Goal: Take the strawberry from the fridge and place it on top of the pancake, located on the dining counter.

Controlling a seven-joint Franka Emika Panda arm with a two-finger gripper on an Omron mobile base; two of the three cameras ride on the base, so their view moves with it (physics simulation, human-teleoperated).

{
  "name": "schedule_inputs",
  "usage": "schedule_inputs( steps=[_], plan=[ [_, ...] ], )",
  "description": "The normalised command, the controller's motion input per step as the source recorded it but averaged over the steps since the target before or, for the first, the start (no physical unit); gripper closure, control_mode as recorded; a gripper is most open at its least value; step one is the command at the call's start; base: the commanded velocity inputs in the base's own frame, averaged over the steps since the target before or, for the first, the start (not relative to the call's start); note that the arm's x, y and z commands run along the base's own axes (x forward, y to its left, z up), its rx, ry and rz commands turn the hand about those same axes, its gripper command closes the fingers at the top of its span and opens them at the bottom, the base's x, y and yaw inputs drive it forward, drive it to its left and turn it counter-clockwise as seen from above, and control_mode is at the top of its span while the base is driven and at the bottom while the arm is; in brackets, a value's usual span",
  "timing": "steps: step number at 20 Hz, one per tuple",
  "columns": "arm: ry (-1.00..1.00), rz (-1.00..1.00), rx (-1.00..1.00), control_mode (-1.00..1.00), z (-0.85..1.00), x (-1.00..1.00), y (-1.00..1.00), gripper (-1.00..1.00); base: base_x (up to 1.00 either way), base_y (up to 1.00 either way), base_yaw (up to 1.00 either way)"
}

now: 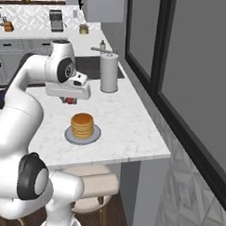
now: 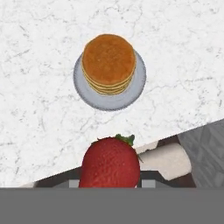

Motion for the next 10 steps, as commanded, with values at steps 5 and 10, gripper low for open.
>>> schedule_inputs(
  steps=[5,10],
  plan=[
    [0.01,0.00,0.00,-1.00,-0.43,0.57,0.08,1.00,0.00,0.00,0.00],
    [0.03,0.00,0.00,-1.00,-0.44,0.78,0.11,1.00,0.00,0.00,0.00]
  ],
)
